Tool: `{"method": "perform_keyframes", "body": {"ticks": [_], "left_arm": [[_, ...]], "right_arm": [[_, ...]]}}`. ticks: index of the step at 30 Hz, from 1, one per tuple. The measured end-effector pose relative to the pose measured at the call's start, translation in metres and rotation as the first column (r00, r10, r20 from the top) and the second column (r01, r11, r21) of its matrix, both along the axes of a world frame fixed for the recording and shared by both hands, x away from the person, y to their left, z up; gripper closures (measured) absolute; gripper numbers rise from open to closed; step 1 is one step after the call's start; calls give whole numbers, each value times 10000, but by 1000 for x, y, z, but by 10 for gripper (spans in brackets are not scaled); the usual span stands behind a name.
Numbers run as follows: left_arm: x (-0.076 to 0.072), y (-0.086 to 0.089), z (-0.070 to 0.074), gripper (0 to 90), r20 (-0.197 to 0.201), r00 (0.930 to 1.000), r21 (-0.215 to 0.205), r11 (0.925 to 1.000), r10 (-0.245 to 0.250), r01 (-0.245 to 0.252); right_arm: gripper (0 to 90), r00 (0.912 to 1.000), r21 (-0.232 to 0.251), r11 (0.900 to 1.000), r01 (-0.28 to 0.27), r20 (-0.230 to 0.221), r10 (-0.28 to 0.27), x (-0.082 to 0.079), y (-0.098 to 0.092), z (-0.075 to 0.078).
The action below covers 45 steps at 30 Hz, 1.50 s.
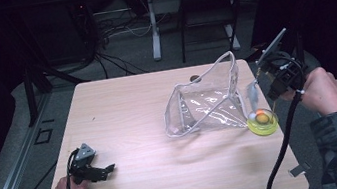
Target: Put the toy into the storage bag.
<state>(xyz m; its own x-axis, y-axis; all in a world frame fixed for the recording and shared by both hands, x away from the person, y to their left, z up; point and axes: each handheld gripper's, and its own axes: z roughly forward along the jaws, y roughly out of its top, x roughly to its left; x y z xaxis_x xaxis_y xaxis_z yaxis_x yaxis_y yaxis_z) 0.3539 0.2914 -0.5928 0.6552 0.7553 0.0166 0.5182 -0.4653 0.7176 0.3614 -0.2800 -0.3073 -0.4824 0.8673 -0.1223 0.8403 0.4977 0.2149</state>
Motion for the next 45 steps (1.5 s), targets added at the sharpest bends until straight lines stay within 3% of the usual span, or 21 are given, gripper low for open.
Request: {"method": "perform_keyframes", "body": {"ticks": [6, 7, 23, 45], "left_arm": [[0, 1, 1, 4, -85, 9999, 20, 10000, -75, 75], [0, 0, 1, 4, -94, 9999, 7, 10000, -64, 64], [0, 0, 1, 4, -93, 9999, 7, 10000, -65, 65], [0, 1, 1, 4, -86, 9999, 17, 10000, -76, 76]], "right_arm": [[877, 9995, 67, 9998, 162, 258, -164, 3, -2, 12], [877, 9999, -120, 9999, 21, 141, -19, 5, -2, 17], [878, 9983, -369, 9993, 53, 590, -31, 13, 0, 49], [878, 9935, -758, 9969, -204, 1105, 288, 27, 25, 103]]}}
